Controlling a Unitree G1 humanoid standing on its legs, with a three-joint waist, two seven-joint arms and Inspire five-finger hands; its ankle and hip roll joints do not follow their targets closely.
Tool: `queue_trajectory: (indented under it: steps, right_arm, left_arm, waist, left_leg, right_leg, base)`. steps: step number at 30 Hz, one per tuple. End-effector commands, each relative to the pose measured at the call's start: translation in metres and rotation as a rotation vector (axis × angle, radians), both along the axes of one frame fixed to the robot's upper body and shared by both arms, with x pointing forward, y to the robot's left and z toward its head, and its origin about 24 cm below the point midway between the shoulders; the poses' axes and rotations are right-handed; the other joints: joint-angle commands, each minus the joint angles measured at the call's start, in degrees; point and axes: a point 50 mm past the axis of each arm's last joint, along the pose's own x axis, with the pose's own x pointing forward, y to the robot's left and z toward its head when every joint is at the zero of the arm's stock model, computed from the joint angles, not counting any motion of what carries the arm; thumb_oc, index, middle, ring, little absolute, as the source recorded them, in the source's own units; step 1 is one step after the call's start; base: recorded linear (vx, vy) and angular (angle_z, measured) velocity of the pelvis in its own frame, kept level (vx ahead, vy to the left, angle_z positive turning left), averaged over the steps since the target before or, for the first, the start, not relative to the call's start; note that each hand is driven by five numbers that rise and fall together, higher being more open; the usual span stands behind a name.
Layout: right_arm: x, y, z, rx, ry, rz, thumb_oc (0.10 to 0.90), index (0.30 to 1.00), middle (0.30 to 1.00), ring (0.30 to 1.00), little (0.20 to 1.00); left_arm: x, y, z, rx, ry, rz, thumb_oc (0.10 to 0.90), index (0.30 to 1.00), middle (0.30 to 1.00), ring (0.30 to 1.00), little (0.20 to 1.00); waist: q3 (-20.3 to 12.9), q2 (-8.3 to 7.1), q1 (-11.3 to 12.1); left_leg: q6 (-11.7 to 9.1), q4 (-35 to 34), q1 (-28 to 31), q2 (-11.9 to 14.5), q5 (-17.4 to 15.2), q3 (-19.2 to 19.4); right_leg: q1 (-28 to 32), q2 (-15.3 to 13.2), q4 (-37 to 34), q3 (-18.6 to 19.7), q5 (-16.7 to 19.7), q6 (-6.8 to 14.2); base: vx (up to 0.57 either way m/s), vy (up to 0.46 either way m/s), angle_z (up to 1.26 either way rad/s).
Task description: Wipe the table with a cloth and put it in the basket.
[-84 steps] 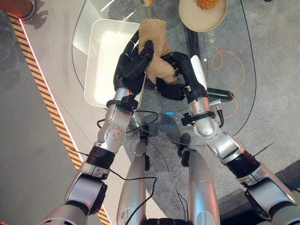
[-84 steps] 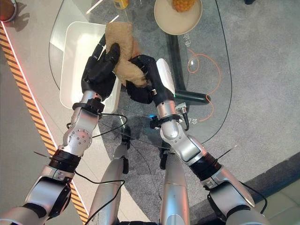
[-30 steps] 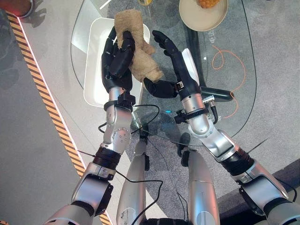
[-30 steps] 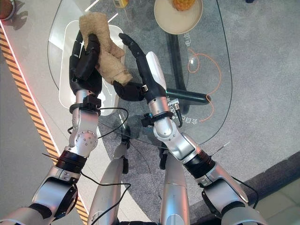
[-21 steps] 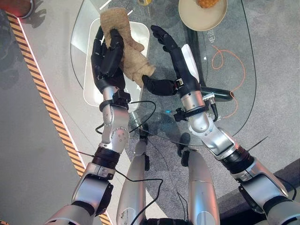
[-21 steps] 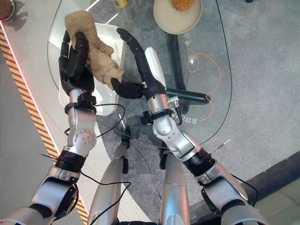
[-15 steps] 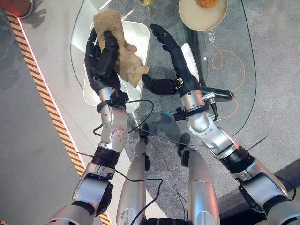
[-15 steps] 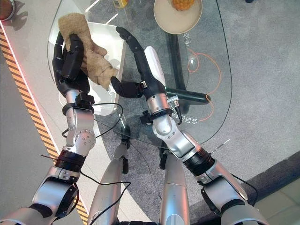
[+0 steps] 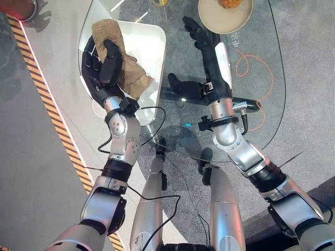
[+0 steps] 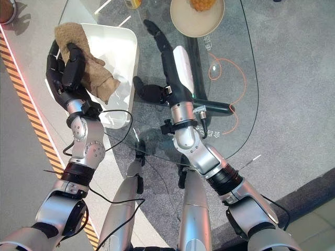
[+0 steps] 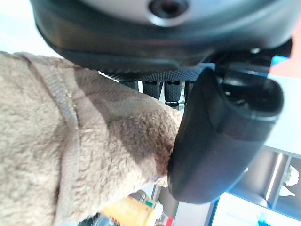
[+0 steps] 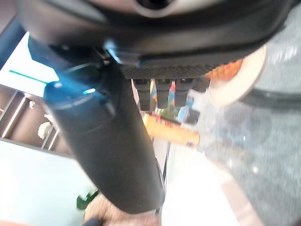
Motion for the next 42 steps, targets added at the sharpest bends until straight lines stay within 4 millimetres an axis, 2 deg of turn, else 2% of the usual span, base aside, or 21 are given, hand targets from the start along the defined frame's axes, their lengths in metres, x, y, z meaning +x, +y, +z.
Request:
queue_trajectory:
  steps: [1,2,7,12,13,18,22,26,27,30,32,33,42]
  right_arm:
    - [-0.013,-0.002,0.06,0.125,-0.33,-0.044,0.8,0.9,0.9,0.9,0.9]
    - [-0.011,-0.006,0.058,0.129,-0.326,-0.073,0.8,0.9,0.9,0.9,0.9]
    - [0.009,-0.05,0.038,0.178,-0.29,-0.339,0.8,0.9,0.9,0.9,0.9]
    - [0.021,-0.084,0.026,0.223,-0.245,-0.504,0.8,0.9,0.9,0.9,0.9]
    - [0.024,-0.097,0.02,0.235,-0.226,-0.574,0.8,0.9,0.9,0.9,0.9]
    - [0.032,-0.135,-0.002,0.284,-0.155,-0.738,0.8,0.9,0.9,0.9,0.9]
    - [0.034,-0.155,-0.017,0.291,-0.107,-0.836,0.8,0.9,0.9,0.9,0.9]
    - [0.034,-0.176,-0.037,0.291,-0.03,-0.934,0.8,0.9,0.9,0.9,0.9]
    - [0.033,-0.187,-0.047,0.298,0.015,-0.972,0.8,0.9,0.9,0.9,0.9]
    - [0.031,-0.195,-0.059,0.301,0.06,-1.006,0.8,0.9,0.9,0.9,0.9]
    - [0.027,-0.206,-0.077,0.309,0.128,-1.044,0.8,0.9,0.9,0.9,0.9]
    - [0.027,-0.206,-0.076,0.31,0.128,-1.045,0.8,0.9,0.9,0.9,0.9]
    - [0.012,-0.228,-0.117,0.298,0.327,-1.153,0.8,0.9,0.9,0.9,0.9]
  left_arm:
    - [-0.017,0.016,0.089,0.129,-0.376,0.136,0.1,0.3,0.3,0.3,0.2]
    - [-0.016,0.017,0.089,0.139,-0.368,0.143,0.1,0.3,0.3,0.3,0.2]
    - [-0.009,0.031,0.085,0.228,-0.289,0.224,0.1,0.3,0.3,0.3,0.2]
    - [-0.004,0.043,0.088,0.277,-0.238,0.269,0.1,0.3,0.3,0.3,0.2]
    - [-0.002,0.047,0.088,0.296,-0.216,0.279,0.1,0.3,0.3,0.3,0.2]
    - [0.003,0.065,0.092,0.321,-0.164,0.313,0.1,0.3,0.3,0.3,0.2]
    - [0.007,0.071,0.098,0.351,-0.135,0.317,0.1,0.3,0.3,0.3,0.2]
    - [0.011,0.078,0.103,0.386,-0.099,0.315,0.1,0.3,0.3,0.3,0.2]
    - [0.012,0.081,0.105,0.407,-0.08,0.312,0.1,0.3,0.3,0.3,0.2]
    - [0.014,0.084,0.109,0.424,-0.063,0.315,0.1,0.3,0.3,0.3,0.2]
    - [0.016,0.086,0.11,0.445,-0.037,0.314,0.1,0.3,0.3,0.3,0.2]
    - [0.015,0.086,0.111,0.445,-0.039,0.315,0.1,0.3,0.3,0.3,0.2]
    - [0.021,0.088,0.112,0.537,0.051,0.332,0.1,0.3,0.3,0.3,0.2]
  waist:
    - [-1.51,-2.15,-0.63]
    - [-1.51,-2.15,-0.7]
    - [-1.51,-2.51,-1.5]
    - [-1.51,-2.57,-1.79]
    - [-1.51,-2.64,-1.85]
    - [-1.51,-2.88,-2.2]
    - [-1.51,-3.13,-2.39]
    - [-1.51,-3.25,-2.55]
    - [-1.51,-3.32,-2.55]
    - [-1.51,-3.36,-2.54]
    - [-1.51,-3.32,-2.43]
    - [-1.51,-3.3,-2.41]
    - [-1.51,-2.87,-2.37]
  left_leg:
    - [1.06,5.35,2.61,-3.83,-9.34,3.28]
    - [1.04,5.39,2.54,-3.75,-9.34,3.32]
    - [1.05,5.94,2.41,-3.32,-10.08,3.58]
    - [1.01,6.04,2.34,-3.02,-10.46,3.65]
    - [0.93,6.54,2.36,-2.95,-11.2,3.68]
    - [0.85,6.74,1.93,-2.42,-11.22,3.82]
    - [0.75,7.26,1.7,-2.13,-11.91,3.88]
    - [0.65,7.68,1.24,-1.88,-12.04,4.03]
    - [0.61,7.83,1.05,-1.69,-12.08,4.13]
    - [0.62,7.78,0.57,-1.48,-11.67,4.24]
    - [0.69,8.04,0.5,-1.32,-12.21,4.34]
    - [0.71,7.86,0.25,-1.28,-11.77,4.34]
    - [0.88,8.75,0.05,-1.23,-12.63,4.64]
  right_leg:
    - [5.46,2.98,-16.48,1.94,7.64,2.94]
    - [5.35,2.95,-16.49,2.0,7.73,2.97]
    - [4.92,3.11,-16.02,2.37,7.46,3.3]
    - [4.73,3.41,-15.74,2.65,7.17,3.42]
    - [4.72,3.38,-15.24,2.65,6.54,3.53]
    - [4.2,3.89,-14.94,2.75,6.7,3.56]
    - [3.97,4.13,-14.47,2.84,6.14,3.64]
    - [3.66,4.51,-14.29,2.89,6.08,3.57]
    - [3.55,4.53,-14.25,2.82,6.11,3.65]
    - [3.21,4.66,-14.56,2.82,6.63,3.66]
    - [3.22,4.74,-14.3,2.83,6.11,3.72]
    - [3.02,4.78,-14.57,2.81,6.57,3.69]
    - [2.82,4.69,-14.06,2.61,6.03,3.68]
  base:
    - [0.0,0.0,0.0]
    - [0.0,0.0,0.0]
    - [-0.01,0.003,0.0]
    - [-0.01,0.006,-0.03]
    - [-0.02,-0.004,-0.03]
    - [-0.02,-0.003,-0.02]
    - [-0.01,-0.011,-0.07]
    - [-0.01,-0.004,-0.07]
    - [0.01,-0.012,-0.04]
    - [-0.01,-0.005,-0.01]
    - [0.01,-0.015,0.0]
    - [0.0,0.0,0.0]
    - [0.0,0.0,0.0]
